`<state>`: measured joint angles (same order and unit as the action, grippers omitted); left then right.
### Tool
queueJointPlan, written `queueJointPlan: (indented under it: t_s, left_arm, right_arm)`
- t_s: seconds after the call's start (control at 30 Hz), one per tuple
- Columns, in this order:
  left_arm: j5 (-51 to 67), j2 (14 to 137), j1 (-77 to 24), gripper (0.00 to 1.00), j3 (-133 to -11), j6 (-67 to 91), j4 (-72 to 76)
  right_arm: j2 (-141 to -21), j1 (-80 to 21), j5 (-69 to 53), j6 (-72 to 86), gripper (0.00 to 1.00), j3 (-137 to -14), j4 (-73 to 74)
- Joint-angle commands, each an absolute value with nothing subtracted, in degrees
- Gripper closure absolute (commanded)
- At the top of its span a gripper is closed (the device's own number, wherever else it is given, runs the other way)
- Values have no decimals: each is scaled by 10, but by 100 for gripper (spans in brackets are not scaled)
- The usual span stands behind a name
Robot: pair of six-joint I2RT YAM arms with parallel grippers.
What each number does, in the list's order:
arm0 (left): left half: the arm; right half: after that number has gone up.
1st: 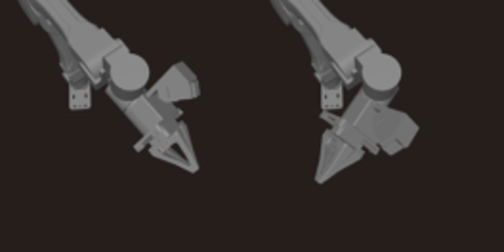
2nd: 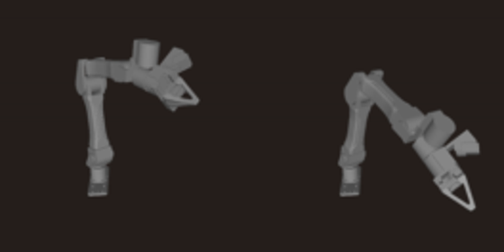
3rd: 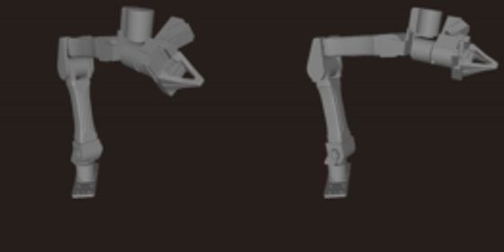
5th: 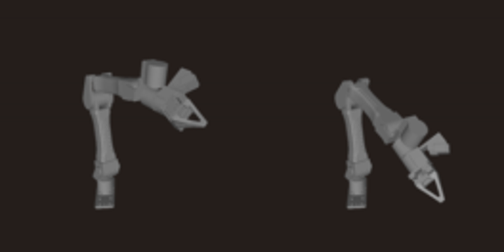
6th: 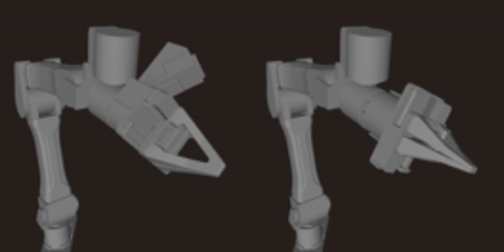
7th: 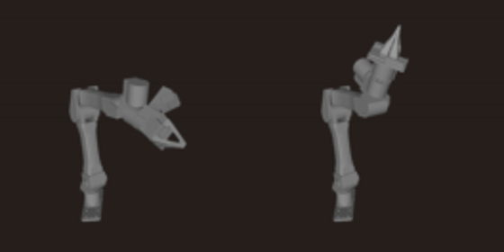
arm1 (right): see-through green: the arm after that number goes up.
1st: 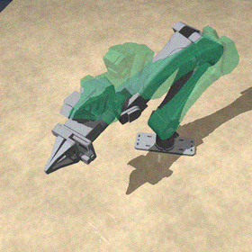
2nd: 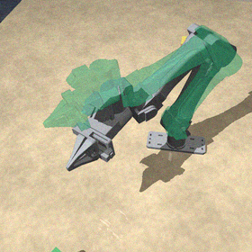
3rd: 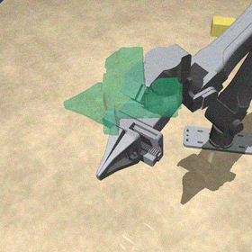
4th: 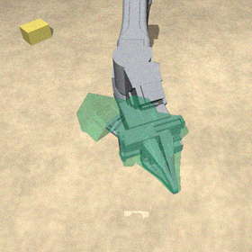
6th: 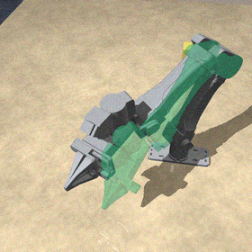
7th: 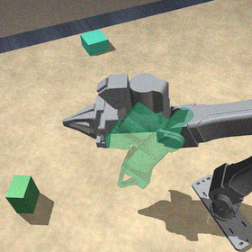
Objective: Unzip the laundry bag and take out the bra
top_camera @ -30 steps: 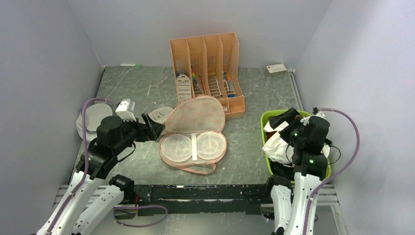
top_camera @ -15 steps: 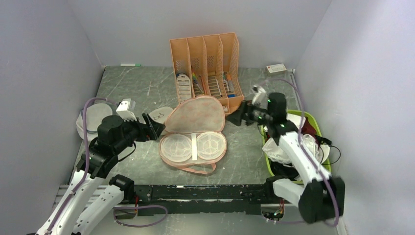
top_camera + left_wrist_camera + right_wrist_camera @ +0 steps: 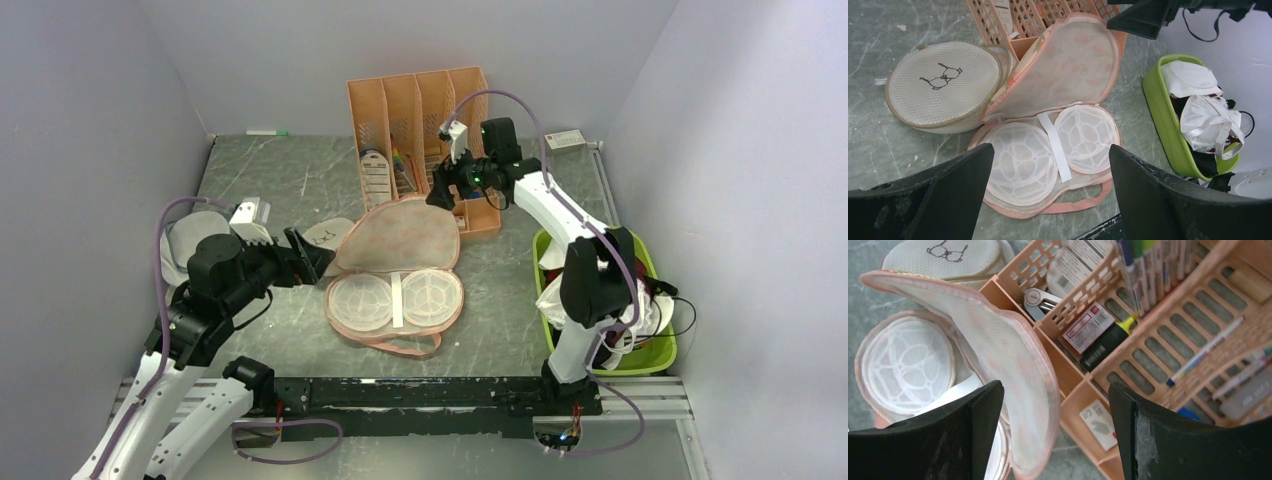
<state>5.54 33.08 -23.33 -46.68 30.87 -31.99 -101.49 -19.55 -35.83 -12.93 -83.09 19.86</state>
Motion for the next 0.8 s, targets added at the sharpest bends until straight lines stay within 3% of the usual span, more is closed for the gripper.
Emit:
queueJointPlan:
  t_s: [0.0, 0.17, 0.43, 0.6, 0.77]
  left_arm:
    - [74, 318, -229, 3, -472, 309, -331]
    - [71, 314, -229, 3, -467, 316, -328]
    - [79, 312, -229, 3, -471, 320, -331]
    - [76, 305, -229, 3, -468, 321, -327]
    - [89, 311, -229, 3, -468, 322, -321]
  right_arm:
    - [-1075, -201, -442, -238, 24, -908, 322]
    - [-1140, -209, -507, -255, 37, -973, 381]
    - [-1185, -223, -541, -245, 75, -1049, 428]
    - [-1123, -240, -538, -238, 100, -987, 420]
    - [-1006, -275, -490, -200, 100, -840, 319]
